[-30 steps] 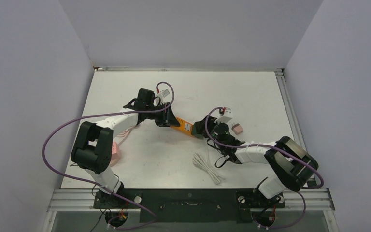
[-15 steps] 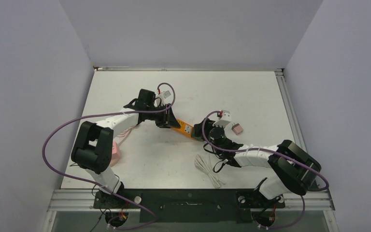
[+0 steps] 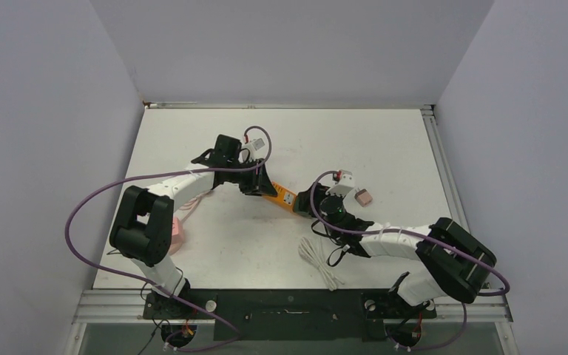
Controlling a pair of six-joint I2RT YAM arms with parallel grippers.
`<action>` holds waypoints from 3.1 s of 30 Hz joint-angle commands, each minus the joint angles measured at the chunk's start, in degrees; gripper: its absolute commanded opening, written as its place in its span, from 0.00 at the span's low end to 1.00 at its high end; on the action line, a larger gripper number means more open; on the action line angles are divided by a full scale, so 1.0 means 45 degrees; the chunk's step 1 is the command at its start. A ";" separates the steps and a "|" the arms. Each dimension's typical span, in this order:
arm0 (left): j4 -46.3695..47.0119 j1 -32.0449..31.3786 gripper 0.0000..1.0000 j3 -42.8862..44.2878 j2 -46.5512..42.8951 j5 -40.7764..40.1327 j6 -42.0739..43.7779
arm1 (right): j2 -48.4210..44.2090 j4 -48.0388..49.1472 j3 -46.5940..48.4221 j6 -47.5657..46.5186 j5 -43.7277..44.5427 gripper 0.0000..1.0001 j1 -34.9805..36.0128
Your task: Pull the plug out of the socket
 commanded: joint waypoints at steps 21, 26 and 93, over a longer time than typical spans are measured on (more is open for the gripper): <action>-0.1502 -0.0341 0.00 0.0681 0.0136 -0.3413 0.1378 | -0.1188 -0.1378 0.0862 -0.0533 0.2057 0.05 0.0510; -0.1545 -0.0339 0.00 0.0750 0.0202 -0.3413 0.1423 | -0.1343 -0.1708 0.1061 -0.0678 0.2347 0.05 0.0729; -0.0175 0.2140 0.88 0.4465 0.3230 -0.5361 0.0624 | -0.4524 -0.1772 -0.2636 -0.1224 -0.3498 0.64 -0.8160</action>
